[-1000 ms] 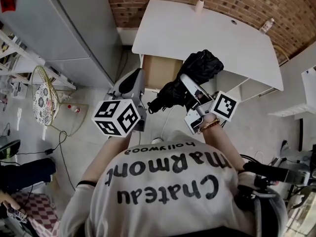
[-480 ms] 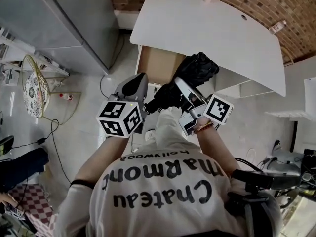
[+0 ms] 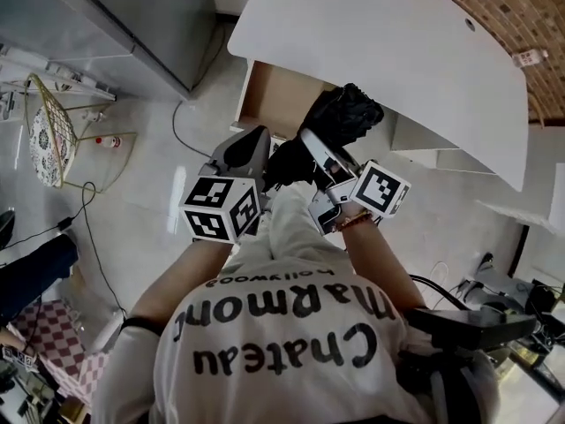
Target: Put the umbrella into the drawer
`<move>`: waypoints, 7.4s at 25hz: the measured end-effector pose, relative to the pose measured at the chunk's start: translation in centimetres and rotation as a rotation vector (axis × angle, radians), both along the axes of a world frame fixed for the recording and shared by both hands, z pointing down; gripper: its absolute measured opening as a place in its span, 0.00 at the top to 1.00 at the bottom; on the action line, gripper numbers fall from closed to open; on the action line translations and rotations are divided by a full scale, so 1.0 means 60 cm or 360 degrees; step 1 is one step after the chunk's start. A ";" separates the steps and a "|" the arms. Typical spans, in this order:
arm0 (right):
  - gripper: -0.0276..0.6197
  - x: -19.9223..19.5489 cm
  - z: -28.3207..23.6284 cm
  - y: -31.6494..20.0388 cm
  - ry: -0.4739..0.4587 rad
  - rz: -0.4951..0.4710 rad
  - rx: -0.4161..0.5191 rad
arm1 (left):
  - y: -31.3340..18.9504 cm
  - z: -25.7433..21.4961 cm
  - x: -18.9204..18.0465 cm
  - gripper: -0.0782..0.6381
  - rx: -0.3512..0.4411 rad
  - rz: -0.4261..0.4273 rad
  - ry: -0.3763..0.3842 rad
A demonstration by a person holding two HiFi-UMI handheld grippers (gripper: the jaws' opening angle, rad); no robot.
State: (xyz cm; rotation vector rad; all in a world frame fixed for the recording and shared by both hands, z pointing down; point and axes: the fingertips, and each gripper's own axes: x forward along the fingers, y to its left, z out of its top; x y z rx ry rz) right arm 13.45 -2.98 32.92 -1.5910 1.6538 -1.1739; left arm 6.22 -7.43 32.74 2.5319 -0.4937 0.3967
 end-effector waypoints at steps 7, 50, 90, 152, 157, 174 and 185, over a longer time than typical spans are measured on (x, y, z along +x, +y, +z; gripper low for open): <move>0.56 0.040 0.082 -0.035 0.0075 -0.0234 -0.0250 | -0.023 0.056 0.052 0.87 -0.0148 -0.0133 -0.0076; 0.56 0.046 0.354 -0.150 0.1639 -0.1368 -0.0501 | -0.061 0.211 -0.009 0.87 -0.0357 -0.0693 -0.0090; 0.56 0.129 0.517 -0.188 0.1594 -0.1045 -0.0915 | -0.077 0.314 -0.031 0.87 -0.0385 -0.0693 -0.0089; 0.53 0.164 0.578 -0.224 0.1501 -0.0927 -0.1076 | -0.078 0.355 -0.055 0.87 -0.0607 -0.0795 -0.0180; 0.52 0.162 0.576 -0.224 0.1542 -0.0902 -0.1101 | -0.076 0.354 -0.060 0.87 -0.0596 -0.0813 -0.0196; 0.52 0.166 0.547 -0.168 0.1550 -0.0948 -0.1291 | -0.100 0.254 -0.048 0.87 -0.0435 -0.0768 -0.0157; 0.53 0.125 0.504 -0.120 0.1458 -0.0900 -0.1278 | -0.093 0.197 -0.051 0.87 -0.0324 -0.0702 -0.0139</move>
